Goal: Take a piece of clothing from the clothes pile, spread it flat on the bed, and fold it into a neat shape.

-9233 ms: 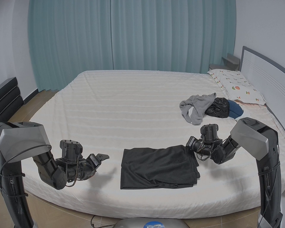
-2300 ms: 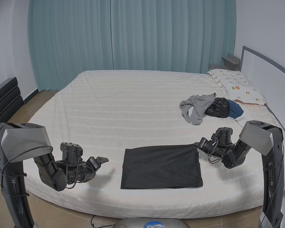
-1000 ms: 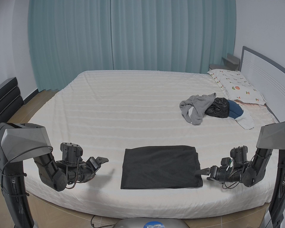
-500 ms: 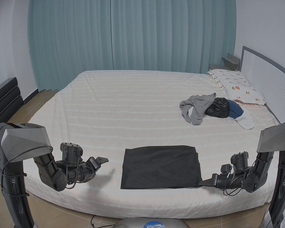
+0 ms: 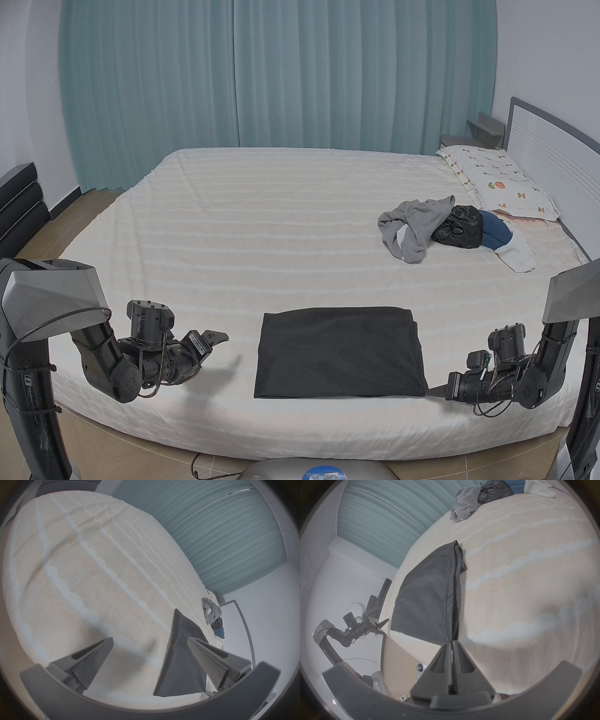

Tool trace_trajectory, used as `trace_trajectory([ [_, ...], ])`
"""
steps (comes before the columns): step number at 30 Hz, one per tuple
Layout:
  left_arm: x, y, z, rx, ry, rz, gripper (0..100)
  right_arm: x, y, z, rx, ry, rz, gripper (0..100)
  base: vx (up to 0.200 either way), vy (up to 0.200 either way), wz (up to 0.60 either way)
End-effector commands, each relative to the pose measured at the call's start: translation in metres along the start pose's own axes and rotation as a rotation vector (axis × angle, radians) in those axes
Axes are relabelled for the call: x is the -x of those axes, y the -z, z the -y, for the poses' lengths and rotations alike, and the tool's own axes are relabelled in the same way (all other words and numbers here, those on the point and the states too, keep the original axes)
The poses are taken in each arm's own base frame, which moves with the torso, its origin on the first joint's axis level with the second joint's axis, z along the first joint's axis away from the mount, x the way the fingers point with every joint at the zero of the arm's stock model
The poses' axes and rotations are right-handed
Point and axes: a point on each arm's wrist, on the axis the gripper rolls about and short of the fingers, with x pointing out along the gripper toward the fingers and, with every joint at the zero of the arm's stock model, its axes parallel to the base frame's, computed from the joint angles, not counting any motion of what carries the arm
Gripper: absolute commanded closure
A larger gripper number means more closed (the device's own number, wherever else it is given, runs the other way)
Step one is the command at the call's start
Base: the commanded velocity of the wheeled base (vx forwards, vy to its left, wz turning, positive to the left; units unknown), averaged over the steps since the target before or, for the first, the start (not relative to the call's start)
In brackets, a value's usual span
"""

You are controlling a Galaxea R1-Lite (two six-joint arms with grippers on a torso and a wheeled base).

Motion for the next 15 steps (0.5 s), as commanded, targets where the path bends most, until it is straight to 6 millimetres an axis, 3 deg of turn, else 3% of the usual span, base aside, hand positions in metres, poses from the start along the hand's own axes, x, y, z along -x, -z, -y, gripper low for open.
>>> trace_trajectory([
  [1,0.0,-0.0001,0.0,-0.001,0.001,0.0,0,0.0017,0.0022,0.0013,0.003,0.007,-0.004,100,0.0,0.0,0.0],
  [14,0.0,-0.0001,0.0,0.0,0.001,0.0,0,0.0044,0.0014,0.0035,-0.003,0.015,0.004,100,0.0,0.0,0.0],
  [15,0.0,-0.0001,0.0,0.0,0.001,0.0,0,0.0046,0.001,0.0032,-0.001,0.014,0.007,0,0.0,0.0,0.0],
])
